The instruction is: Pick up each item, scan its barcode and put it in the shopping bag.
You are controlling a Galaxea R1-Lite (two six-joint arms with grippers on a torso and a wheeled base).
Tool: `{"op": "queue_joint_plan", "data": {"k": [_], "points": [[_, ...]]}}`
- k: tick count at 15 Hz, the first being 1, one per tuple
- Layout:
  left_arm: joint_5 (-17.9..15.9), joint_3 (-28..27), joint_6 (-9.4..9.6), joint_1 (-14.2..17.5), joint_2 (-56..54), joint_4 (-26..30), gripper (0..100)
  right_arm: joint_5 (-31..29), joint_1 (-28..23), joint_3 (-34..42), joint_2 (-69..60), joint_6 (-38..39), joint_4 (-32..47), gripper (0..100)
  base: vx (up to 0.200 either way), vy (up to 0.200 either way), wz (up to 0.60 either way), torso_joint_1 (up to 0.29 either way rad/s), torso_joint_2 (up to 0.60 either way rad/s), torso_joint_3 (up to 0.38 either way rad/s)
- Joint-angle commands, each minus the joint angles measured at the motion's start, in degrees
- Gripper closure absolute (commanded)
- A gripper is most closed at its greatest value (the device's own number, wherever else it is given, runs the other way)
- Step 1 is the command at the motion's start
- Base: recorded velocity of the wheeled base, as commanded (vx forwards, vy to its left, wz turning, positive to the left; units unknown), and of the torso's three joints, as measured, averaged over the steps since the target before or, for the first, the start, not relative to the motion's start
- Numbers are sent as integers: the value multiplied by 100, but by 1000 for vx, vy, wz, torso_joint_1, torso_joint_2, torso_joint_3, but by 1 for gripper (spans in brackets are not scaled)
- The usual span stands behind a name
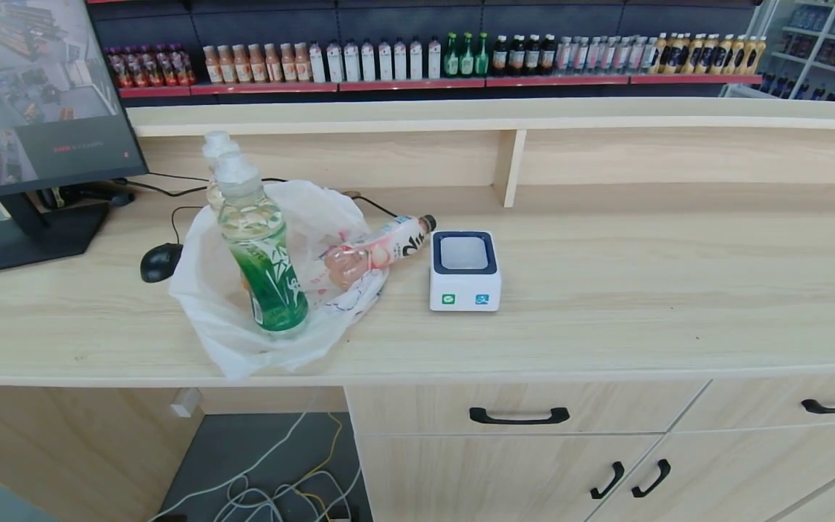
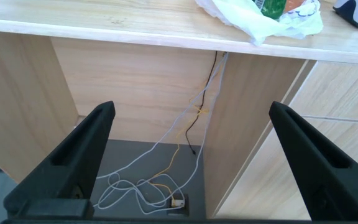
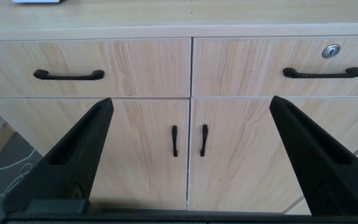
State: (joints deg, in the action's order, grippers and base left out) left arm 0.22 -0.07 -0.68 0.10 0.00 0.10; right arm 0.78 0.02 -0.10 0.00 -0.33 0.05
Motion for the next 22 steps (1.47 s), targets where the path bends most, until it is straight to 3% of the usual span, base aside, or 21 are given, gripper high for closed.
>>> {"op": "queue_joint_plan", "data": {"k": [1, 22], "points": [[4, -1, -2, -1, 0, -1, 0, -8, -2, 1, 0, -11, -5, 0, 0, 0, 0, 0, 0, 0], [4, -1, -2, -1, 0, -1, 0, -8, -2, 1, 0, -2, -5, 0, 0, 0, 0, 0, 0, 0]]}}
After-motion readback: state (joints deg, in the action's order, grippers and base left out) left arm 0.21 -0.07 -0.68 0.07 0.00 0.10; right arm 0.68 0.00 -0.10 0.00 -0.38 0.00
